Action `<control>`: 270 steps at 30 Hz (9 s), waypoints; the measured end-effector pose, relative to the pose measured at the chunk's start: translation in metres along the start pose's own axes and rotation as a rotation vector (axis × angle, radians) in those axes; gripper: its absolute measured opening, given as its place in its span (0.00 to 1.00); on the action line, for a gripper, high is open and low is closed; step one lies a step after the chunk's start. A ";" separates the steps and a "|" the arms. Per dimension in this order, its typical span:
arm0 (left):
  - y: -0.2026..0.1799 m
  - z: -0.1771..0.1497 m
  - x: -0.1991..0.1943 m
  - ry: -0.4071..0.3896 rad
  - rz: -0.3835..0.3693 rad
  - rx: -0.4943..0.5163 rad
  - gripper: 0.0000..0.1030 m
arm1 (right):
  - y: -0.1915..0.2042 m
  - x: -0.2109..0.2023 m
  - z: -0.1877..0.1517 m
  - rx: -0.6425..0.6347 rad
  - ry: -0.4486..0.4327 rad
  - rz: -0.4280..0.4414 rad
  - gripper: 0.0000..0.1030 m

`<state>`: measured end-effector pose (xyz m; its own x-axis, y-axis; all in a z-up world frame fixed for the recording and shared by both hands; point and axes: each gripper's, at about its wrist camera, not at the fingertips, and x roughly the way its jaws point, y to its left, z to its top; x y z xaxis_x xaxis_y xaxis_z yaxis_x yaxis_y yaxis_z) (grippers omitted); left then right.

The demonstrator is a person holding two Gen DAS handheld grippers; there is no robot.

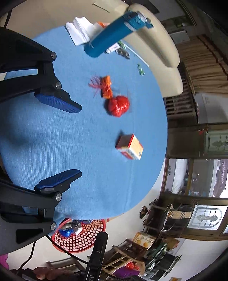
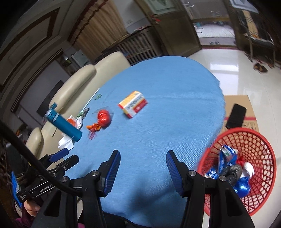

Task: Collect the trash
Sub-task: 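Bring both grippers back over the remaining trash on the table, then grasp the red plastic bag with the right gripper while the left grasps the orange wrapper, then lift the red bag and orange wrapper and carry them toward the red basket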

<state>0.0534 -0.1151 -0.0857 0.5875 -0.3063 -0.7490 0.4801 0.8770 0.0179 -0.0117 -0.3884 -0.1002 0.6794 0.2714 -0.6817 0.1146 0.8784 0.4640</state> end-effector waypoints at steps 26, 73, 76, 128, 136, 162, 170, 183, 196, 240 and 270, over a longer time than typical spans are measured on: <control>0.048 -0.015 -0.023 -0.078 0.138 -0.063 0.66 | 0.075 0.015 -0.005 -0.174 0.004 0.006 0.57; 0.124 -0.039 0.026 0.039 0.228 -0.187 0.66 | 0.118 0.102 -0.009 -0.230 0.161 0.054 0.56; 0.139 -0.032 0.034 0.045 0.251 -0.196 0.66 | 0.113 0.111 -0.007 -0.216 0.174 0.051 0.56; 0.184 0.019 0.101 0.100 0.142 -0.274 0.66 | 0.109 0.229 0.037 -0.125 0.294 0.066 0.42; 0.183 0.062 0.146 0.079 0.018 -0.326 0.69 | 0.079 0.206 0.018 -0.075 0.302 0.066 0.42; 0.180 0.032 0.176 0.173 -0.087 -0.371 0.42 | 0.066 0.194 0.012 -0.022 0.297 0.095 0.42; 0.147 0.012 0.137 0.167 -0.134 -0.308 0.42 | 0.072 0.181 0.010 -0.043 0.276 0.103 0.42; 0.099 0.023 0.077 0.067 -0.087 -0.167 0.42 | 0.066 0.131 0.010 -0.041 0.190 0.095 0.42; 0.051 0.040 0.025 -0.038 -0.035 -0.030 0.42 | 0.058 0.058 0.011 -0.071 0.078 0.041 0.42; -0.031 0.050 -0.039 -0.172 0.047 0.168 0.42 | 0.028 -0.036 0.005 -0.034 -0.123 0.003 0.42; -0.075 0.057 -0.031 -0.127 -0.009 0.219 0.42 | -0.011 -0.065 0.010 0.041 -0.165 -0.029 0.43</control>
<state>0.0365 -0.1921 -0.0258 0.6530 -0.3699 -0.6609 0.6072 0.7772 0.1650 -0.0496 -0.4195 -0.0550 0.7848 0.1750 -0.5946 0.1630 0.8672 0.4704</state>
